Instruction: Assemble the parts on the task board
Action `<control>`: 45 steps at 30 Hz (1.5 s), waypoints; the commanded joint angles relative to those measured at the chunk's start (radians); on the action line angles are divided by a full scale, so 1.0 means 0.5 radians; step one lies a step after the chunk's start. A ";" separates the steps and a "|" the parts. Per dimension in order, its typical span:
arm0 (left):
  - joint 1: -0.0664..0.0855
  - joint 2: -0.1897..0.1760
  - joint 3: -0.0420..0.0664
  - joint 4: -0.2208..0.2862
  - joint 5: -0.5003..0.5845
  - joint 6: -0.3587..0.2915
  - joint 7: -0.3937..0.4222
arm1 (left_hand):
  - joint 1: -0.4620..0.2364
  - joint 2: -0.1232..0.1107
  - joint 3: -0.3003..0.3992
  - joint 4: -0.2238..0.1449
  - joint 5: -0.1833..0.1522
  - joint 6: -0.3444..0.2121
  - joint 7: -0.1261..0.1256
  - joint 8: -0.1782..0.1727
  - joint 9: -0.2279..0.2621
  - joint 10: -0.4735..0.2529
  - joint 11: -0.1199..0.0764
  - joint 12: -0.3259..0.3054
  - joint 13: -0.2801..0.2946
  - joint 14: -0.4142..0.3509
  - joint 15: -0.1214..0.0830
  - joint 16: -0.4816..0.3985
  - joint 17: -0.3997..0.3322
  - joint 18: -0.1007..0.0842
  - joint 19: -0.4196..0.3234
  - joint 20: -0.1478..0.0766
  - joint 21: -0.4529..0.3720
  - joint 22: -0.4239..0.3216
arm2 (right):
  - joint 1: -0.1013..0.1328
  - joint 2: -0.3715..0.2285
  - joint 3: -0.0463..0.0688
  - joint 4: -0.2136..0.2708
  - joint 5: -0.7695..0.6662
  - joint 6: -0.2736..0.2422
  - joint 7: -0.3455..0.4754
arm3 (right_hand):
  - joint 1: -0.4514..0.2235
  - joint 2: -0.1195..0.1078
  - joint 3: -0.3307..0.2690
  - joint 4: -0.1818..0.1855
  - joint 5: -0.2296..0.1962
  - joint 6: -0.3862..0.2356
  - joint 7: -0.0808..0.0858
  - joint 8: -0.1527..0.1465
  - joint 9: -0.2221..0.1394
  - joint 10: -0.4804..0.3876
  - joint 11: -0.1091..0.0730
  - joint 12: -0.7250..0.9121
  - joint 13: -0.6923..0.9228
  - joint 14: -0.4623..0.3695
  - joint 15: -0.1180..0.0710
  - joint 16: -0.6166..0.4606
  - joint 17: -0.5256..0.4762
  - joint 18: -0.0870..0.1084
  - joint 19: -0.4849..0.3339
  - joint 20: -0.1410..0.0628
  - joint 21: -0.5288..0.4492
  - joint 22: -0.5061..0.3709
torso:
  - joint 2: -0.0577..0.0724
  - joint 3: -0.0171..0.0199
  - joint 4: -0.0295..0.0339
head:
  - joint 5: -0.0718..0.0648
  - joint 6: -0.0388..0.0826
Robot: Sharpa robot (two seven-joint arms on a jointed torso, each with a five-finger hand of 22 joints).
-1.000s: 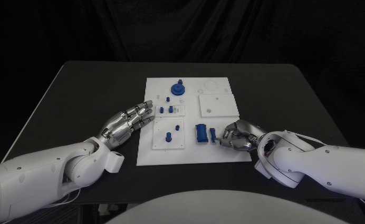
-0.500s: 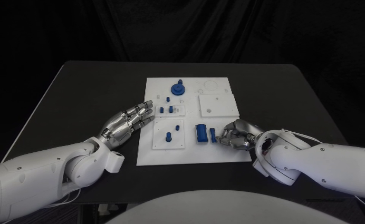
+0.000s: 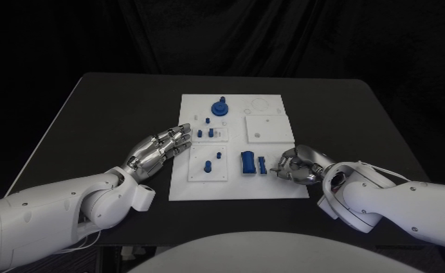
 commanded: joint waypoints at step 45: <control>0.237 0.216 0.144 0.042 0.153 -0.619 -0.110 | -2.752 -0.500 0.004 -0.411 -1.170 -0.713 -0.218 -0.149 -0.094 -0.130 -0.378 -0.707 -0.088 -0.101 -0.508 -0.342 -0.061 -0.229 -0.125 -0.587 -0.073 -0.115 | 0.129 0.293 0.283 -0.387 1.835 -0.330 1.654 | -2.497 0.088 -0.146 -0.577 -0.823 -1.671 0.036 -1.759 -1.377 -2.934 0.161 -3.136 -2.616 -2.932 0.278 -2.892 -2.550 -0.084 -2.932 0.048 -2.694 -2.615 | -0.187 0.0843 -0.041 | 0.002 0.234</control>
